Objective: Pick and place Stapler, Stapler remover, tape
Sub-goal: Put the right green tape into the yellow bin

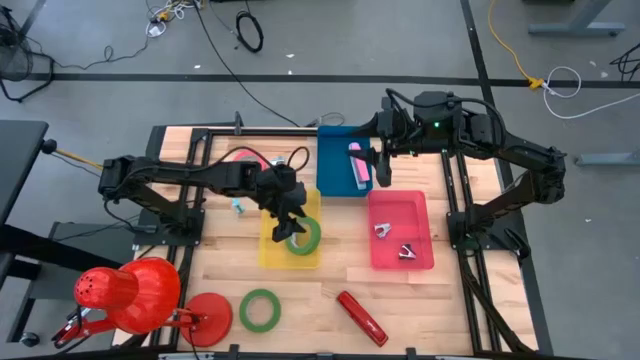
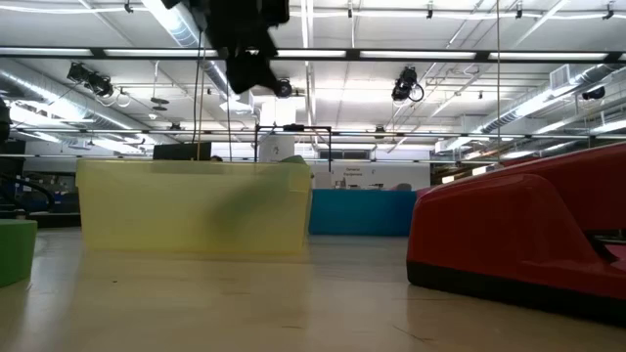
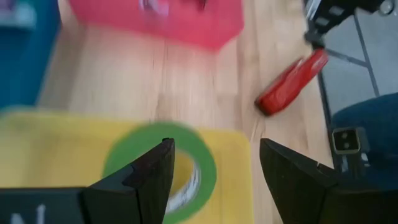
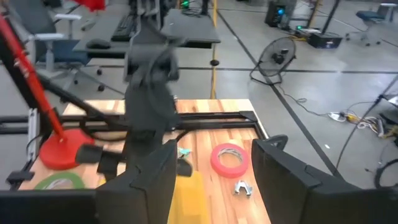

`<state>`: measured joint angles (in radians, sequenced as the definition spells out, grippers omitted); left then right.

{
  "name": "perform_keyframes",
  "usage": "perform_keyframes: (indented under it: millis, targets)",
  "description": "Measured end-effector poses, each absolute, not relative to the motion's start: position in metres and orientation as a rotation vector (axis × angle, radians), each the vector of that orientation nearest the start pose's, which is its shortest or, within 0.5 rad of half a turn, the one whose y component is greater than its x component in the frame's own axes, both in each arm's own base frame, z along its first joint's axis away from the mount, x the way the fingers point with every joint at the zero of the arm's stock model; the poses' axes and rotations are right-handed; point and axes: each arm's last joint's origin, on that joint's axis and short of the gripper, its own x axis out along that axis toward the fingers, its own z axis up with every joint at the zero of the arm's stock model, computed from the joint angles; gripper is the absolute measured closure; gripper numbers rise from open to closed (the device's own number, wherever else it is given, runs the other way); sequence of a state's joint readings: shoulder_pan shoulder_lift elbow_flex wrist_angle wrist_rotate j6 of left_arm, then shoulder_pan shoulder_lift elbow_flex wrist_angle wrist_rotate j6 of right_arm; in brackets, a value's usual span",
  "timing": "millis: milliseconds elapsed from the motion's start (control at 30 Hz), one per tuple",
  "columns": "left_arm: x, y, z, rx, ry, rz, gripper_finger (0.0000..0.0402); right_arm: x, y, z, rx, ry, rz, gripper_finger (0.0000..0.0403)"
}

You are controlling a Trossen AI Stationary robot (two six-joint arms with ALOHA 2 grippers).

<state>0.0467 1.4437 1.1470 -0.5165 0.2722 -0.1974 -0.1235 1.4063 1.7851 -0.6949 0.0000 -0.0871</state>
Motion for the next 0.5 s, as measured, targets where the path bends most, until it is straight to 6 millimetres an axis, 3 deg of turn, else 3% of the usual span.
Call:
perform_keyframes:
  millis: [133,233,333,500]
  targets:
    - [0.308,0.008,0.306,-0.263,0.766,-0.117,0.0169,0.272,-0.032,0.479,-0.074,0.336,-0.098,0.0197]
    - [0.308,0.009,0.313,-0.241,0.767,-0.086,0.017,0.271,-0.032,0.478,-0.073,0.348,-0.098,0.0197]
    - [0.307,0.009,0.307,-0.199,0.784,-0.066,0.017,0.271,-0.032,0.477,-0.073,0.357,-0.098,0.0197]
    - [0.308,0.01,0.276,-0.179,0.896,-0.059,0.017,0.271,-0.032,0.475,-0.072,0.374,-0.097,0.0197]
